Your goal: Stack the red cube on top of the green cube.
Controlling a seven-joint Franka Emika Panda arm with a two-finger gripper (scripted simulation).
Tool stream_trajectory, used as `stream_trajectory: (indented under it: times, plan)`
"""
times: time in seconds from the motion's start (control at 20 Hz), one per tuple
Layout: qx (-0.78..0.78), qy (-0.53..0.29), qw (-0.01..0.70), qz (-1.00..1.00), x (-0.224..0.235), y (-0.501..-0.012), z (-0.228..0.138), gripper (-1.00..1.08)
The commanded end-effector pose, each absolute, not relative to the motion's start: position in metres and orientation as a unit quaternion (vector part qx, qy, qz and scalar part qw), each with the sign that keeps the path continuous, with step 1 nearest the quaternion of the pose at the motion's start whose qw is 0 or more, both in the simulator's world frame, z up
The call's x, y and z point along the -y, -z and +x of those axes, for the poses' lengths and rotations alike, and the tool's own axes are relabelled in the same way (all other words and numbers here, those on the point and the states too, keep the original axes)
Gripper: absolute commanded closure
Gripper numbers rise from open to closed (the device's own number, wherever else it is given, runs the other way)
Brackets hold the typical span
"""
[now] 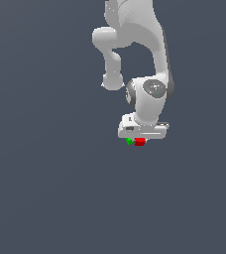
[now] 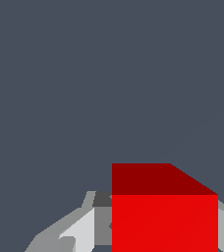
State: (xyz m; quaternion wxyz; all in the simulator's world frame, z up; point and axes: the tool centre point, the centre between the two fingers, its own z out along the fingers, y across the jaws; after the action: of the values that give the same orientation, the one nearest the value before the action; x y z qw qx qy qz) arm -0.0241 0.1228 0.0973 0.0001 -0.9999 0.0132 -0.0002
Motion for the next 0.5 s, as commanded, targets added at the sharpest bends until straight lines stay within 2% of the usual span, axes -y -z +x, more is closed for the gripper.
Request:
stream_trajectory:
  times: [0.0,0.45]
  plan:
    - [-0.013,0.000,0.000,-1.000,-0.117,-0.090,-0.037,1.08]
    - [-0.013,0.000,0.000,-1.000,-0.100,-0.068,-0.074,1.08]
